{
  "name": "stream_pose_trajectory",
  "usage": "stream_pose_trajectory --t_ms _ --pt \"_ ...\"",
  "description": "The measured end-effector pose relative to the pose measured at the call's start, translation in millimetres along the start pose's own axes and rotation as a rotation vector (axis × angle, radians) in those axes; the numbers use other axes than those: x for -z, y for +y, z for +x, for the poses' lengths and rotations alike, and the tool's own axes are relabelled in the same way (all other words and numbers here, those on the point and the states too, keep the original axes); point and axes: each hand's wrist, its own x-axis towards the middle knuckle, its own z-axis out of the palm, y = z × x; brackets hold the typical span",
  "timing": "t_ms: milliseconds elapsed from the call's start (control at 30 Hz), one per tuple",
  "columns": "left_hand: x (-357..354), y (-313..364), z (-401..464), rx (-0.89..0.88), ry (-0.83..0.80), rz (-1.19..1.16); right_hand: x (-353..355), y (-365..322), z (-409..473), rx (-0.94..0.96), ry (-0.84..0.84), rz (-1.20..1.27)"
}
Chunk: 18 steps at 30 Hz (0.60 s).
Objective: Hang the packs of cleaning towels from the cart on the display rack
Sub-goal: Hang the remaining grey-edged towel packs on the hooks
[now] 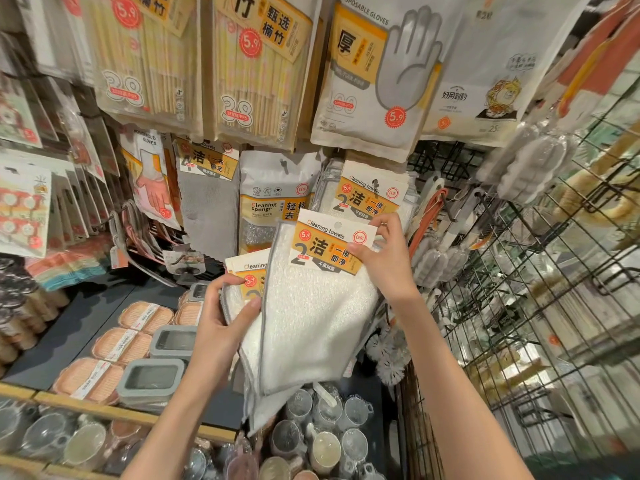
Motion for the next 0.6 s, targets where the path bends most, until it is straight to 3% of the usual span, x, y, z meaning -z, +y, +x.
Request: stream_pose_trajectory --t_ms 600 --pt "-6.1 -2.0 16.9 -0.016 -0.012 -0.04 26.4 2.6 42.7 0.024 0.236 -0.125"
